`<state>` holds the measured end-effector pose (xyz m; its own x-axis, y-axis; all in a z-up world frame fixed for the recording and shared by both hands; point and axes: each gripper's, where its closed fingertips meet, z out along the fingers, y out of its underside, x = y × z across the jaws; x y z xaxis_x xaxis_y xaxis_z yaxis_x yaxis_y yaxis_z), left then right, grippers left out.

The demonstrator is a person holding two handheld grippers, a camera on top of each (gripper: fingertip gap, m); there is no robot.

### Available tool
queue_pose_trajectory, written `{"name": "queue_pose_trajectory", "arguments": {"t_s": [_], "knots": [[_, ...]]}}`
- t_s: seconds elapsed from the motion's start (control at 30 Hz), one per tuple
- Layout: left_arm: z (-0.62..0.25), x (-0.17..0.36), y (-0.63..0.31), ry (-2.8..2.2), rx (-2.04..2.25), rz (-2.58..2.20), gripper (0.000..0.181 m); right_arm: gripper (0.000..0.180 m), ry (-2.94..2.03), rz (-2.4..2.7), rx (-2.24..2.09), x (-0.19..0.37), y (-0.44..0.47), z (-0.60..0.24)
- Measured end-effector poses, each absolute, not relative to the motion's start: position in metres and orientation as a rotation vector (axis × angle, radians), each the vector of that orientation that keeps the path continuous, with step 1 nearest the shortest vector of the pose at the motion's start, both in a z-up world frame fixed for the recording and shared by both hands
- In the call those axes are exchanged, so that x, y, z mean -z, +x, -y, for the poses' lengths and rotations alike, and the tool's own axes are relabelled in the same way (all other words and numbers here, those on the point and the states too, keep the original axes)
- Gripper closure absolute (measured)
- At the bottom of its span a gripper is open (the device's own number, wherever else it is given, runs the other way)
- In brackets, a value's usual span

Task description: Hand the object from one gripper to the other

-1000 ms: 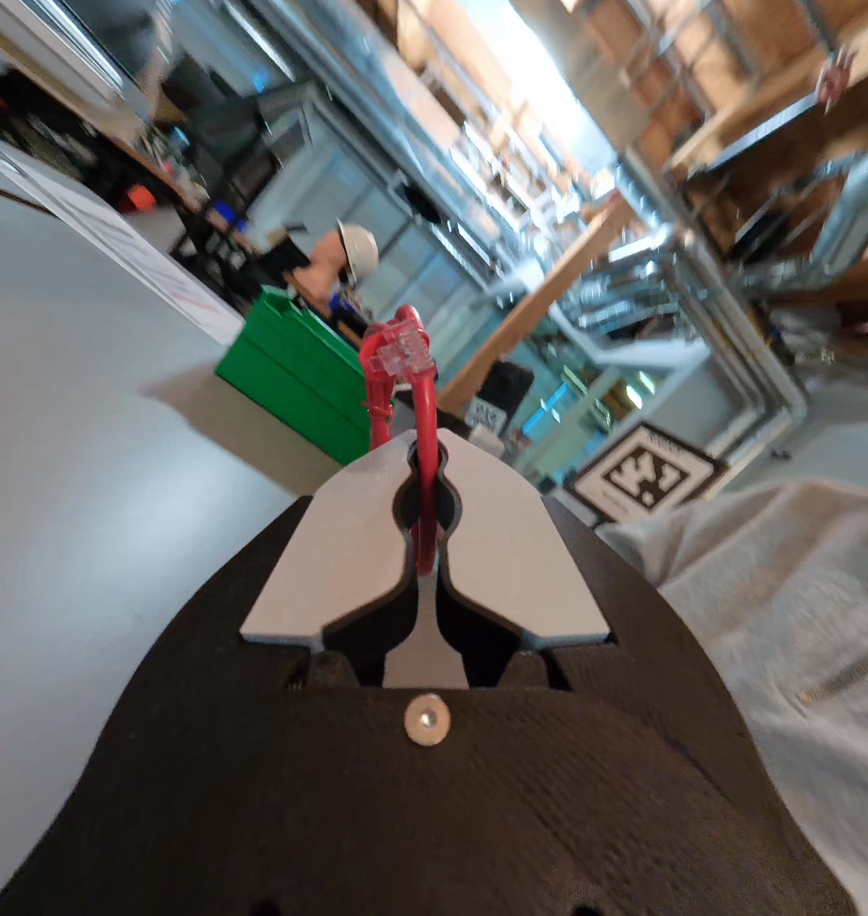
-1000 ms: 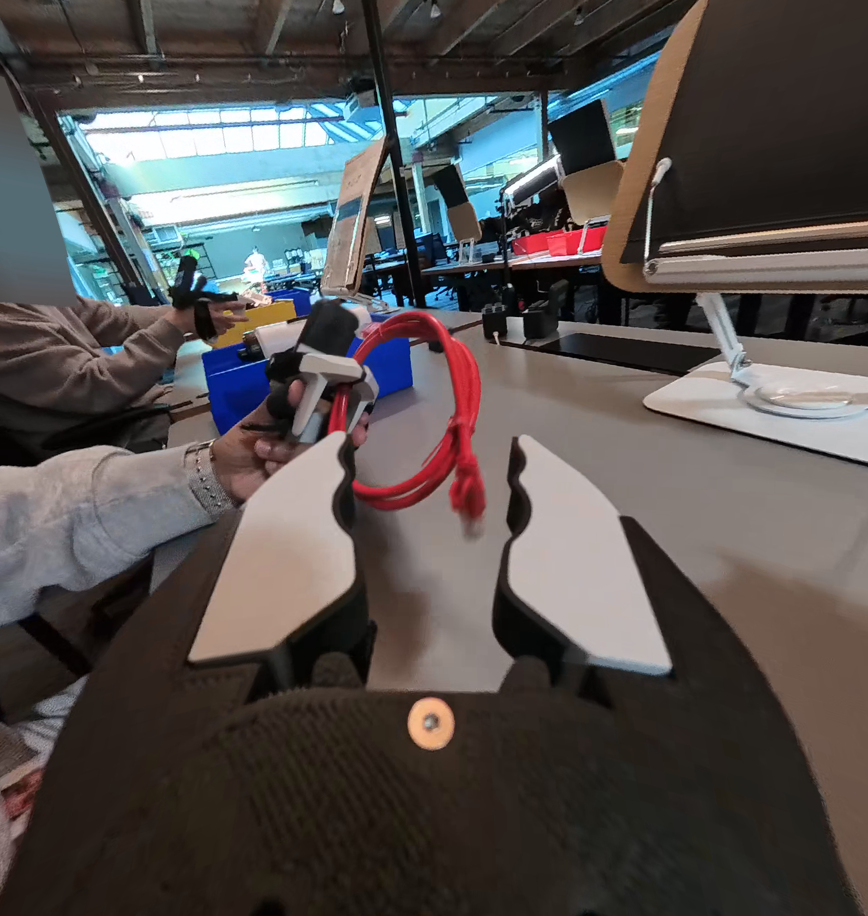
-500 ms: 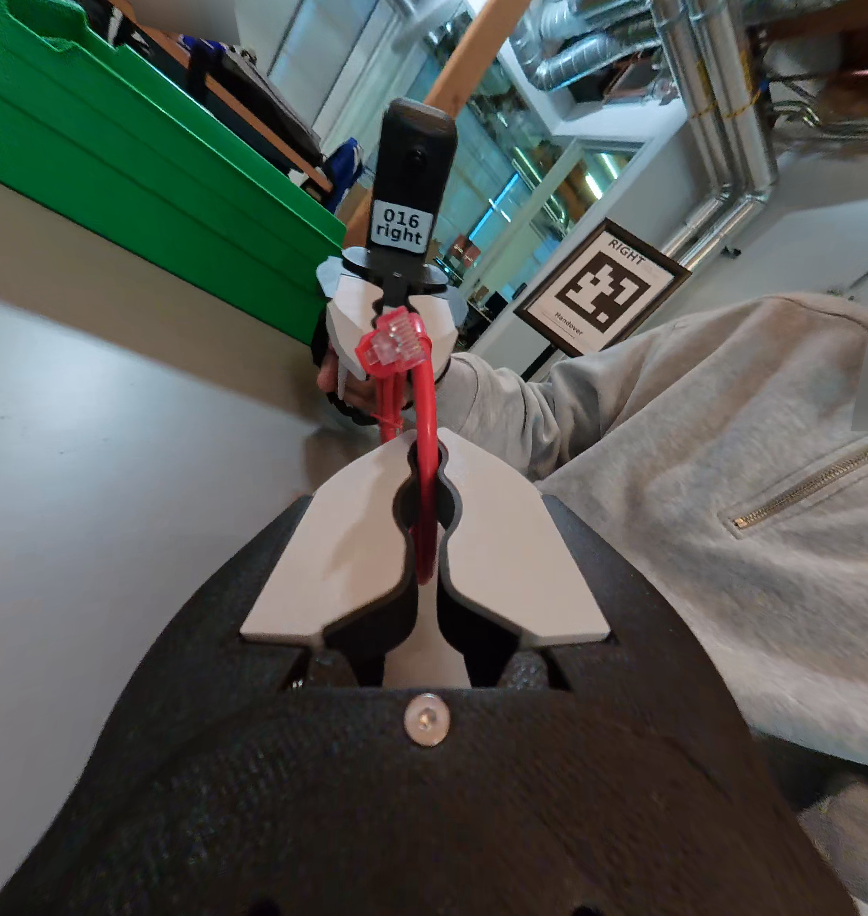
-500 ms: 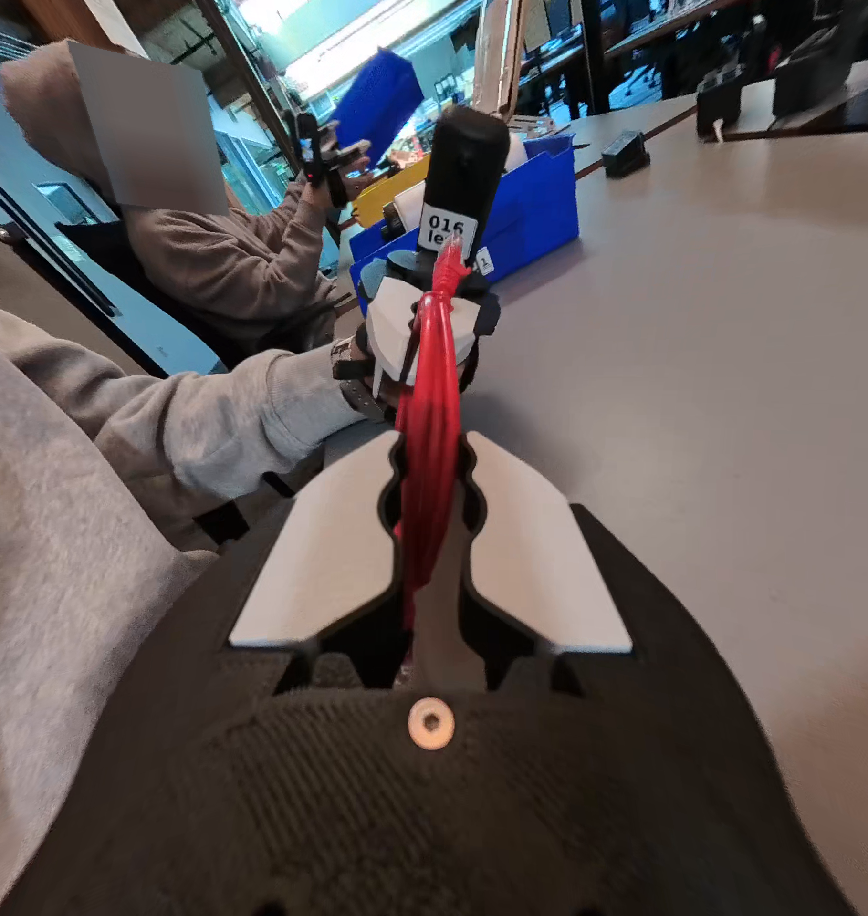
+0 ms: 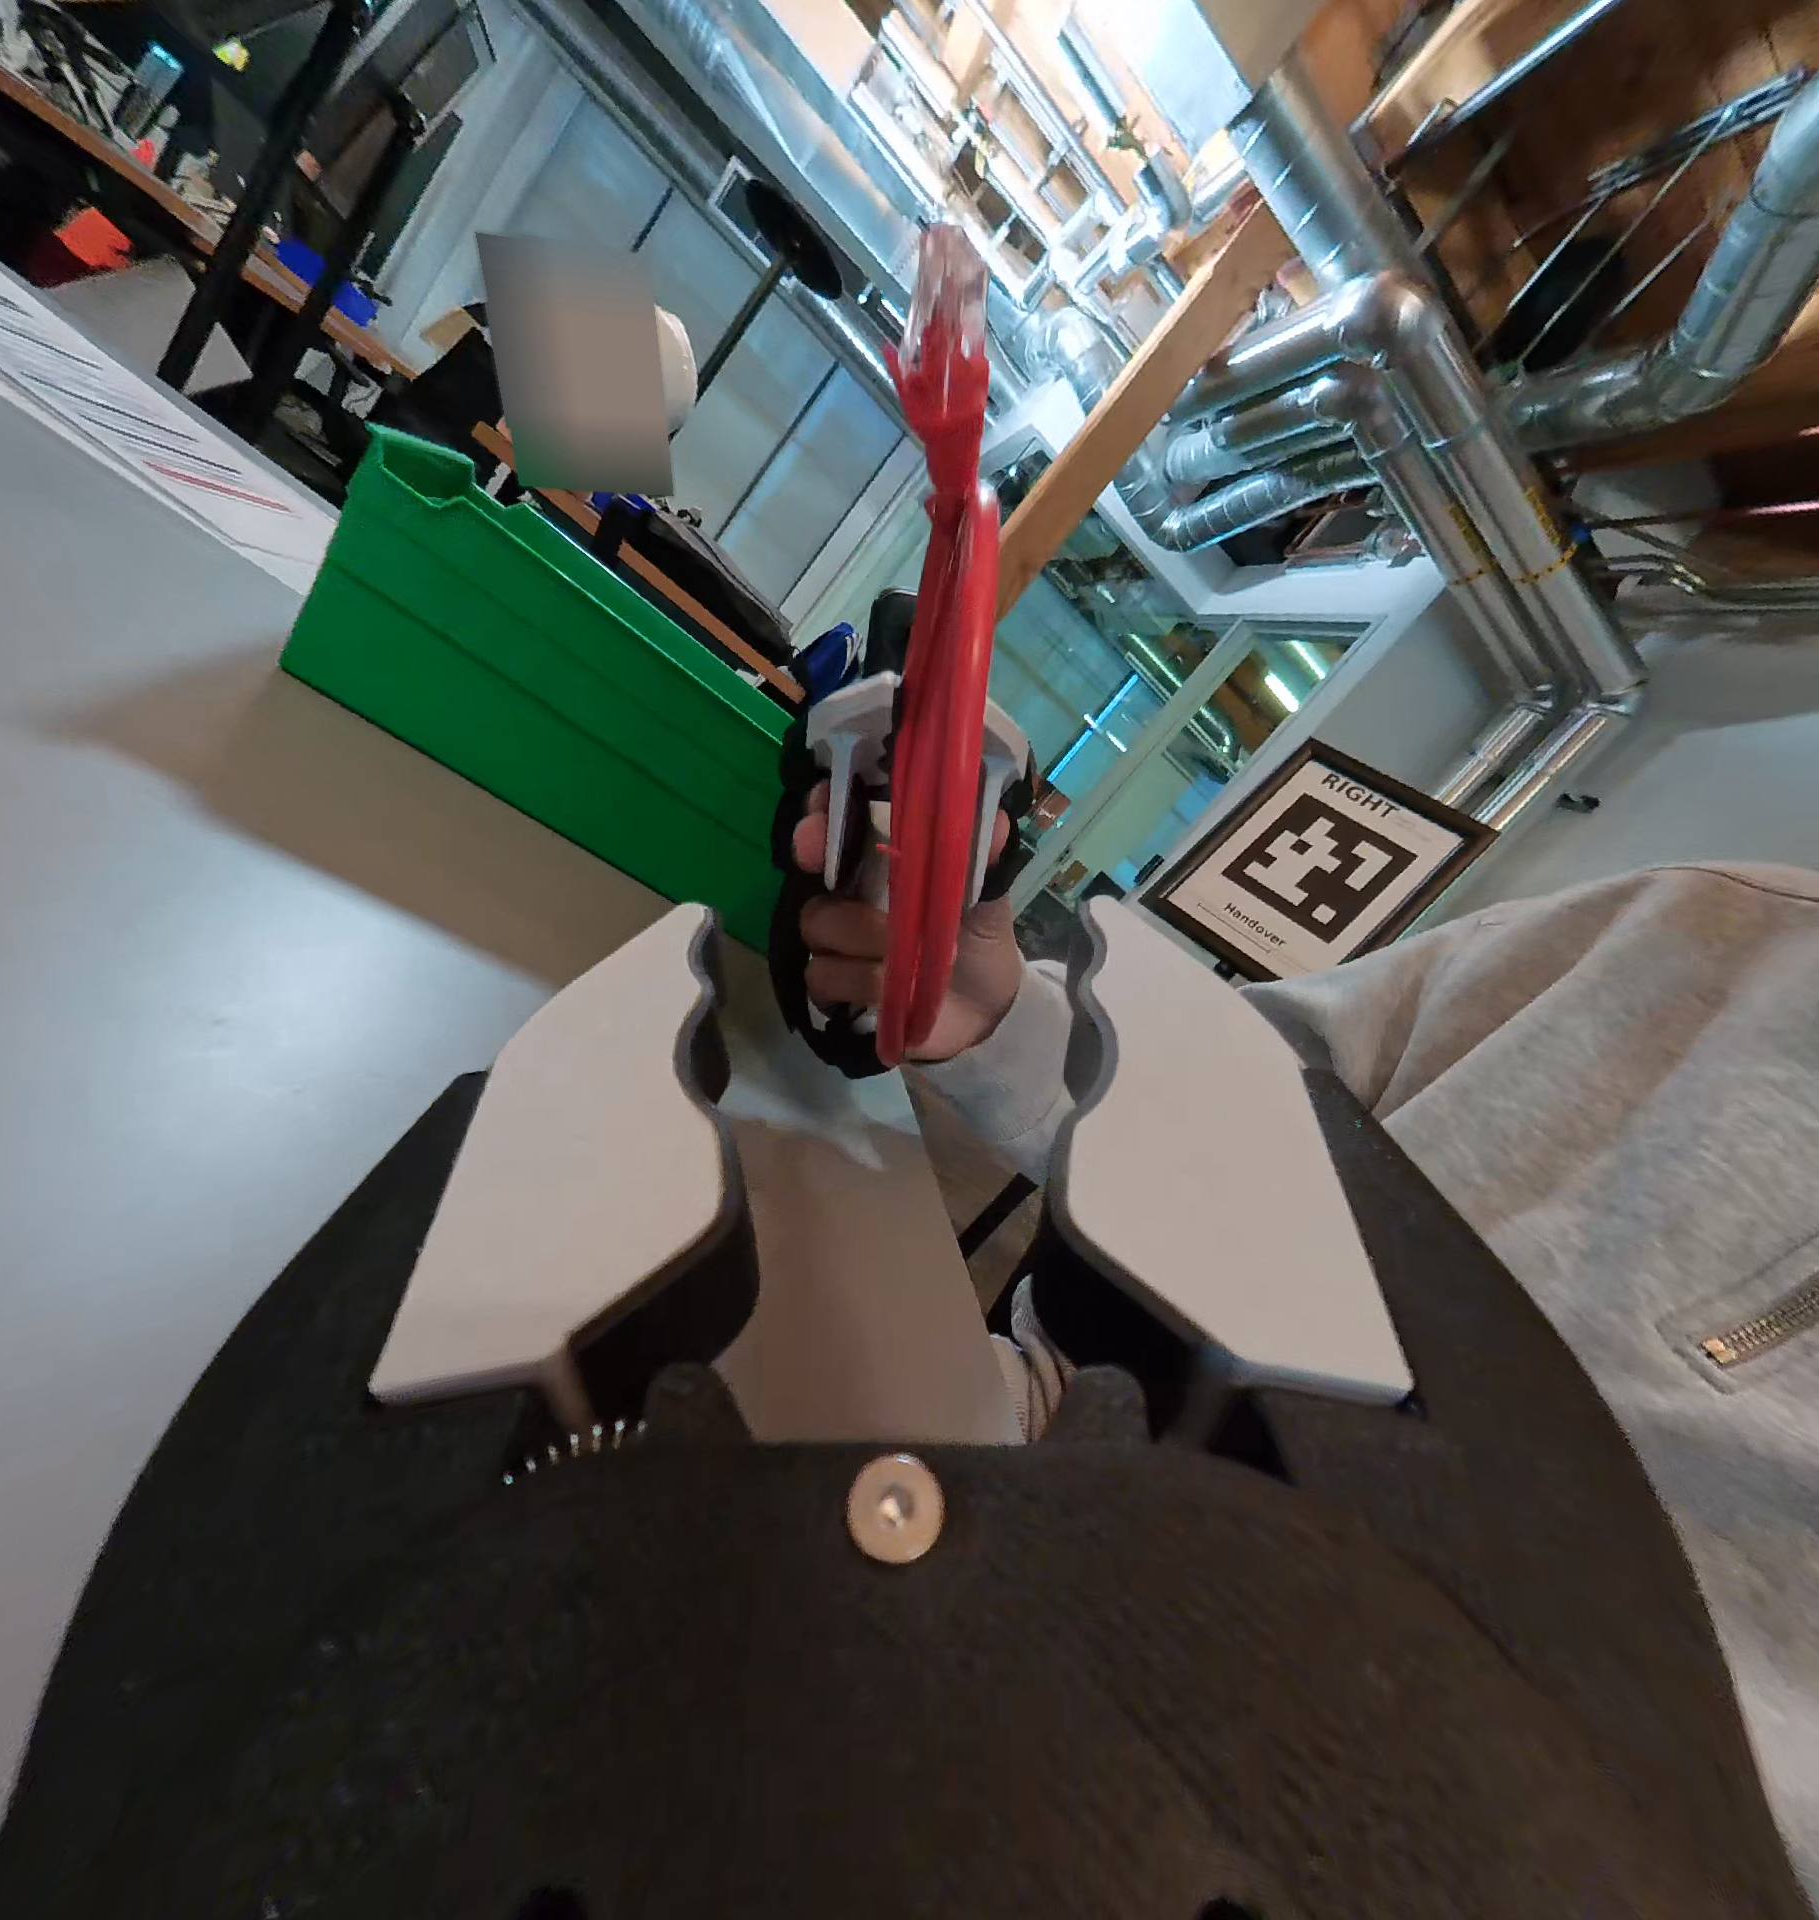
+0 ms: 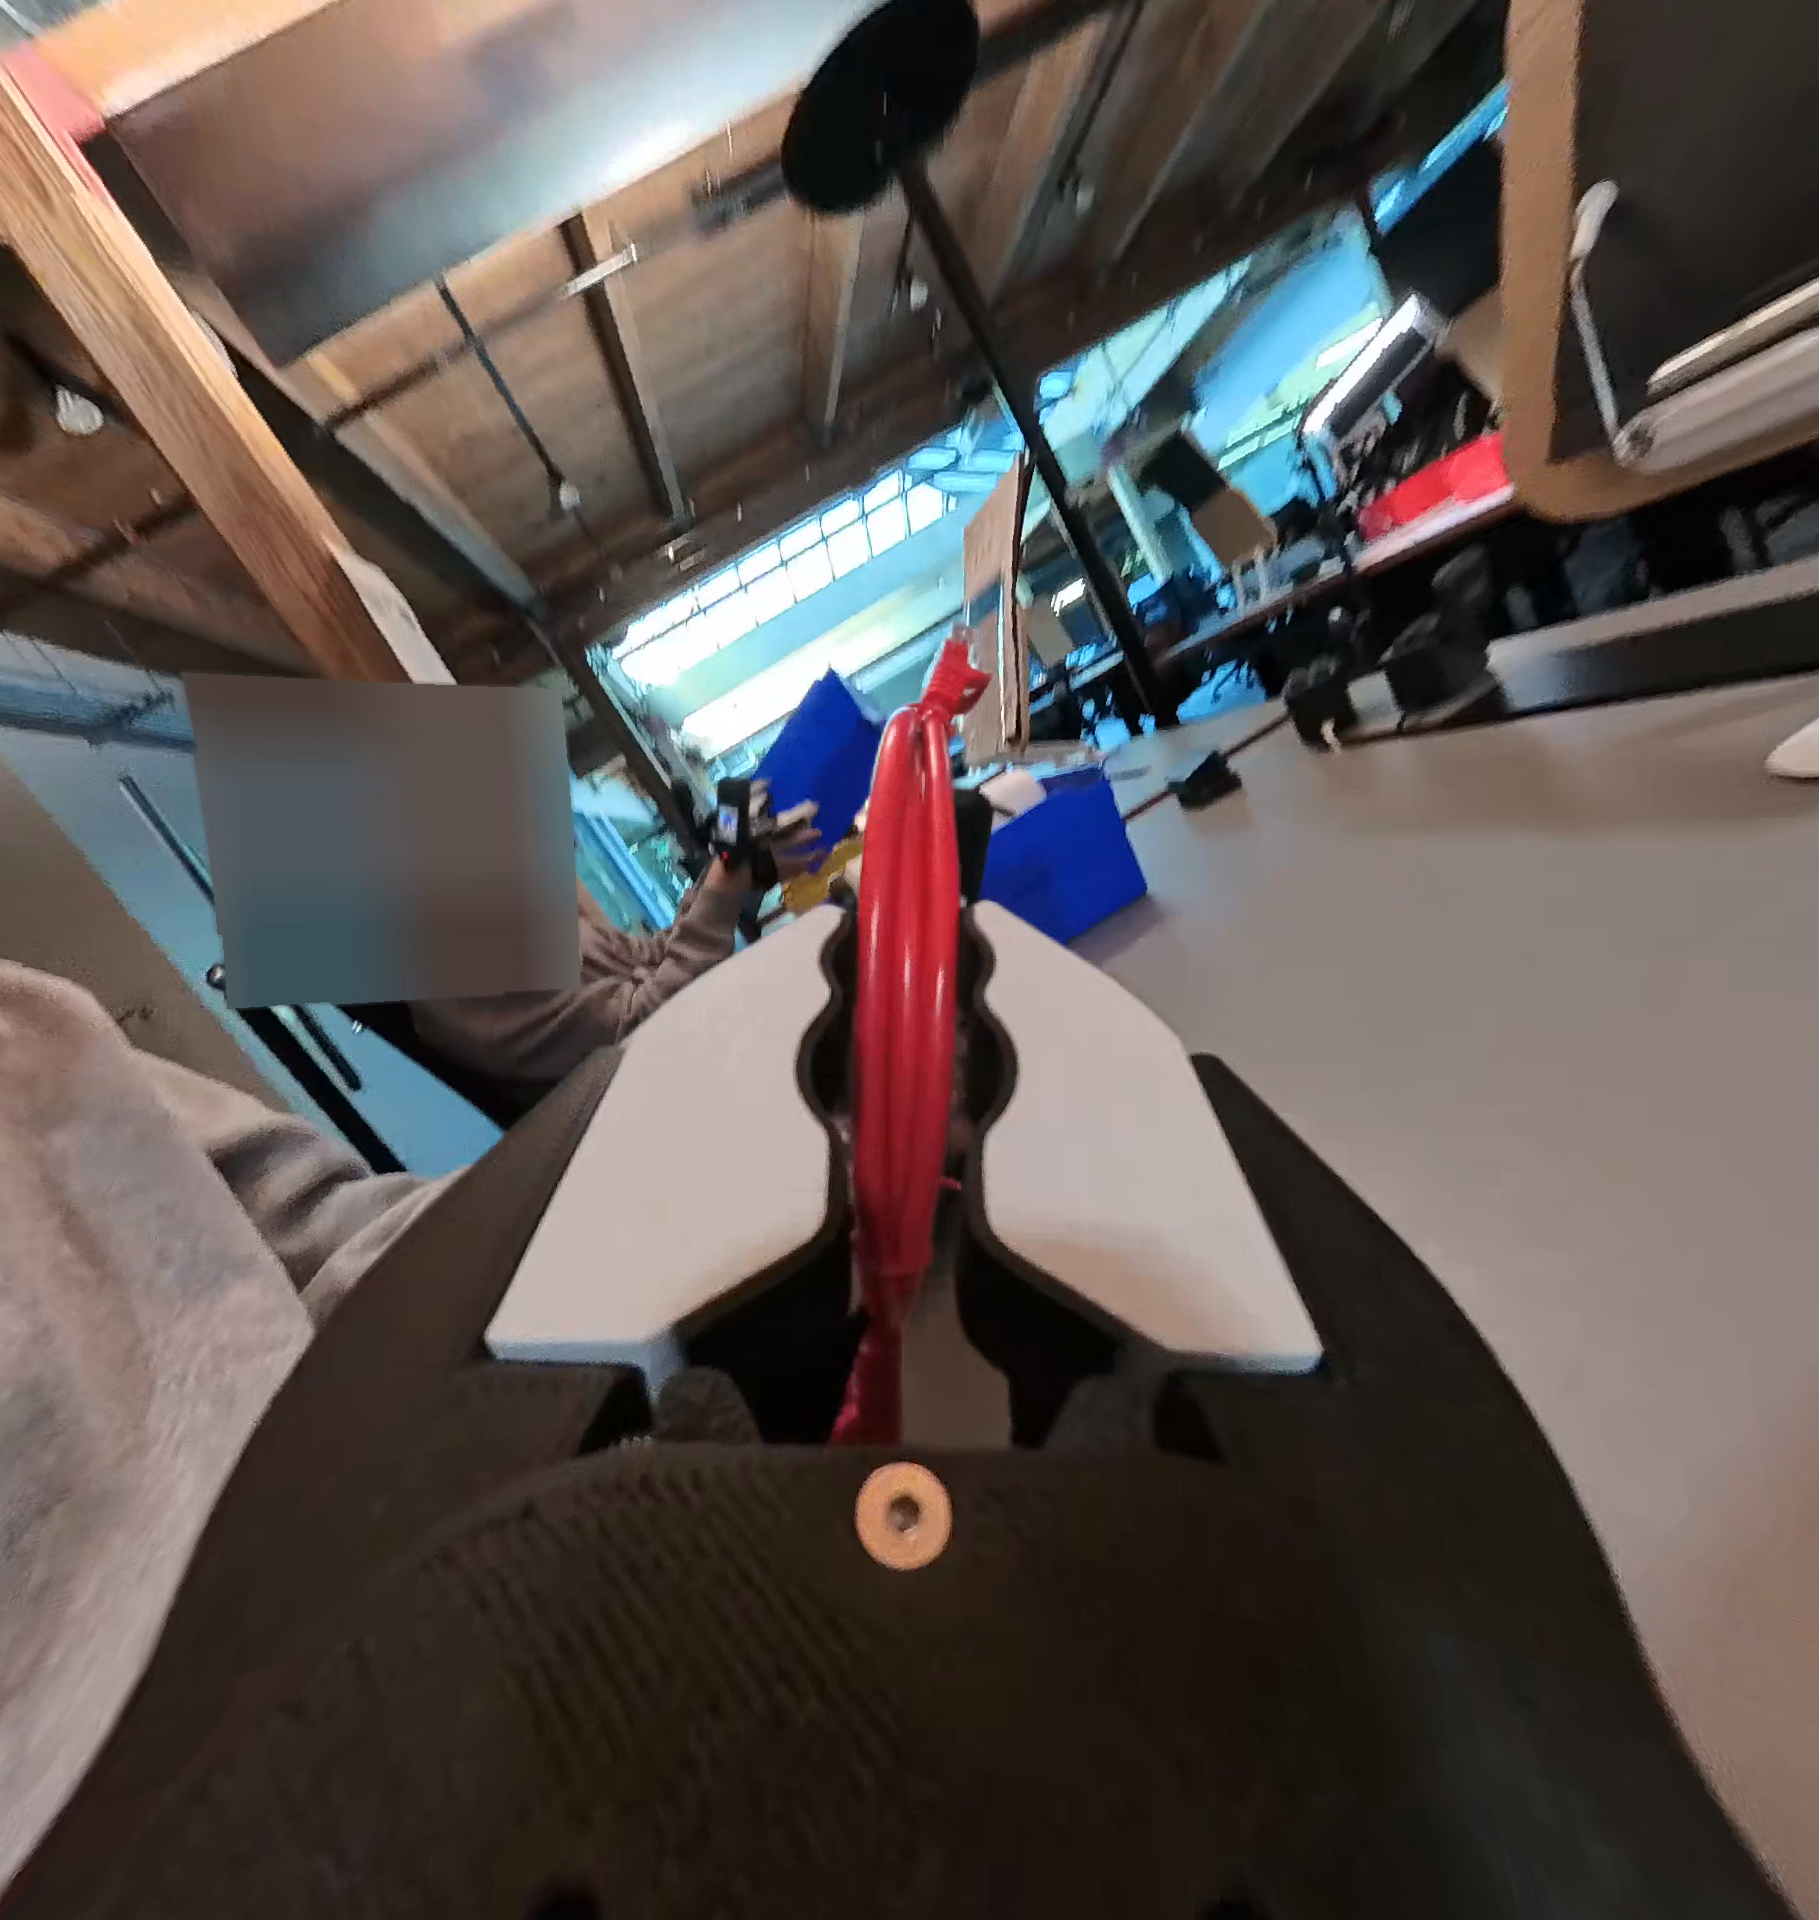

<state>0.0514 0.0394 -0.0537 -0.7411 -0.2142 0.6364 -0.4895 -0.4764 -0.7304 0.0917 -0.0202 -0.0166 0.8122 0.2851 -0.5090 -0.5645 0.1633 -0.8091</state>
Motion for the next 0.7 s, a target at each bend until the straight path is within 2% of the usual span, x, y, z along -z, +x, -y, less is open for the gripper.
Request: {"name": "queue_pose_trajectory", "arguments": {"t_s": [0.3,0.43,0.7], "knots": [[-0.01,0.054,0.053,1.023,-2.352,1.481,0.134,0.161,-1.123,-0.308,-0.501,0.004,0.098,0.025],[-0.018,0.048,0.053,1.014,-2.396,1.416,0.168,0.161,-1.098,-0.34,-0.522,0.005,0.1,0.025],[-0.035,0.039,0.055,1.043,-2.486,1.397,0.169,0.159,-1.17,-0.275,-0.46,0.009,0.091,0.018]]}}
